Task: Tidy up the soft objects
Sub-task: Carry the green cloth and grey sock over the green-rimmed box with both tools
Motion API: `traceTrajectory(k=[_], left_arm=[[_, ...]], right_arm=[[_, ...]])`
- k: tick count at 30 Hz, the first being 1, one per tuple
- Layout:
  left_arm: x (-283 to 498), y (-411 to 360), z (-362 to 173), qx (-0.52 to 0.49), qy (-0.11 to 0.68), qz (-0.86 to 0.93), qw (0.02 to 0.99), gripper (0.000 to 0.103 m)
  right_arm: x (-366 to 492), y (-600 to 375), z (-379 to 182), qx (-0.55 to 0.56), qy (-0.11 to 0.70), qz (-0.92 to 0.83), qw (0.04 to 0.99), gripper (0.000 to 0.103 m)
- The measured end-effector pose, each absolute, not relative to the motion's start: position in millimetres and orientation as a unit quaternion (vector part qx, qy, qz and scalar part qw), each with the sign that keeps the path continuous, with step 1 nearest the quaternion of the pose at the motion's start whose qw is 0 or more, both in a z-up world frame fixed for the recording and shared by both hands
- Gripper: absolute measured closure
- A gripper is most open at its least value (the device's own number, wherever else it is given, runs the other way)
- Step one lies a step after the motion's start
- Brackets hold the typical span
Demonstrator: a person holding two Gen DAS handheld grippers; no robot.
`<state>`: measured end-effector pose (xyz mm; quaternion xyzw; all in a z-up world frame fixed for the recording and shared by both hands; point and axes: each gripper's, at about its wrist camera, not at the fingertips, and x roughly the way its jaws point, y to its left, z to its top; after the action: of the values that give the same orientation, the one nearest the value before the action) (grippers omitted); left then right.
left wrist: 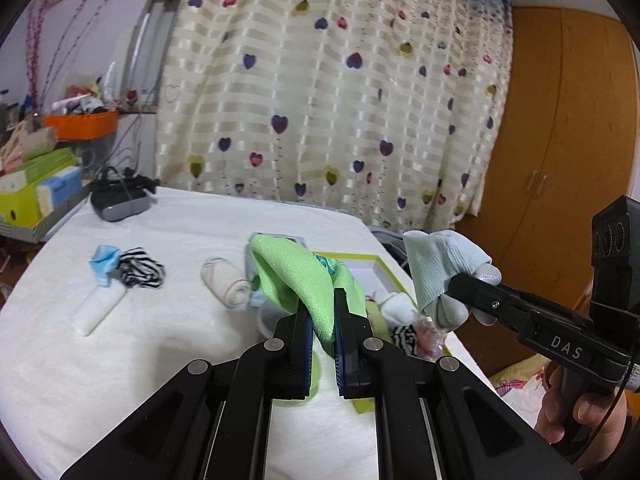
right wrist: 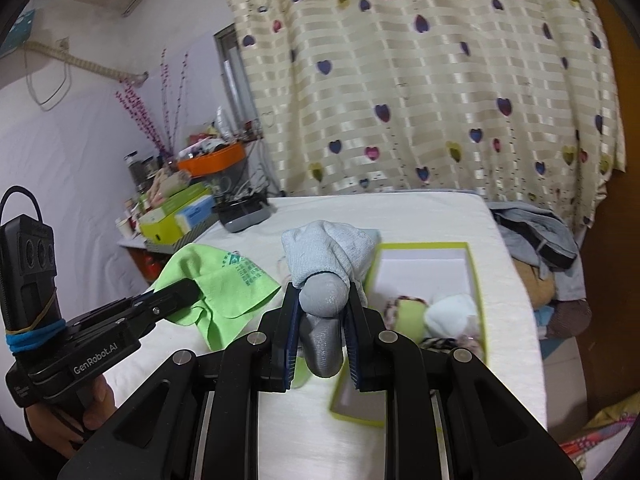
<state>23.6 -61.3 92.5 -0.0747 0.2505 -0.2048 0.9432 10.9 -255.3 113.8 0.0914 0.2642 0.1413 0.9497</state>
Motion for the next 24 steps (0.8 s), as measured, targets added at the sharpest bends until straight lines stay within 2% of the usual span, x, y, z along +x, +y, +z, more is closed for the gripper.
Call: traceTrajectory(k=[16, 24], left_arm=[[35, -109, 80, -0.055, 0.273, -0.248, 0.928, 0.095], [41, -132, 57, -0.046, 0.304, -0.267, 0.913, 0.095]], right_arm=[[11, -296, 100, 0.109, 0.277, 0.101, 0.949, 0.082], [11, -304, 81, 0.103, 0.295, 0.083, 0.946, 0.082]])
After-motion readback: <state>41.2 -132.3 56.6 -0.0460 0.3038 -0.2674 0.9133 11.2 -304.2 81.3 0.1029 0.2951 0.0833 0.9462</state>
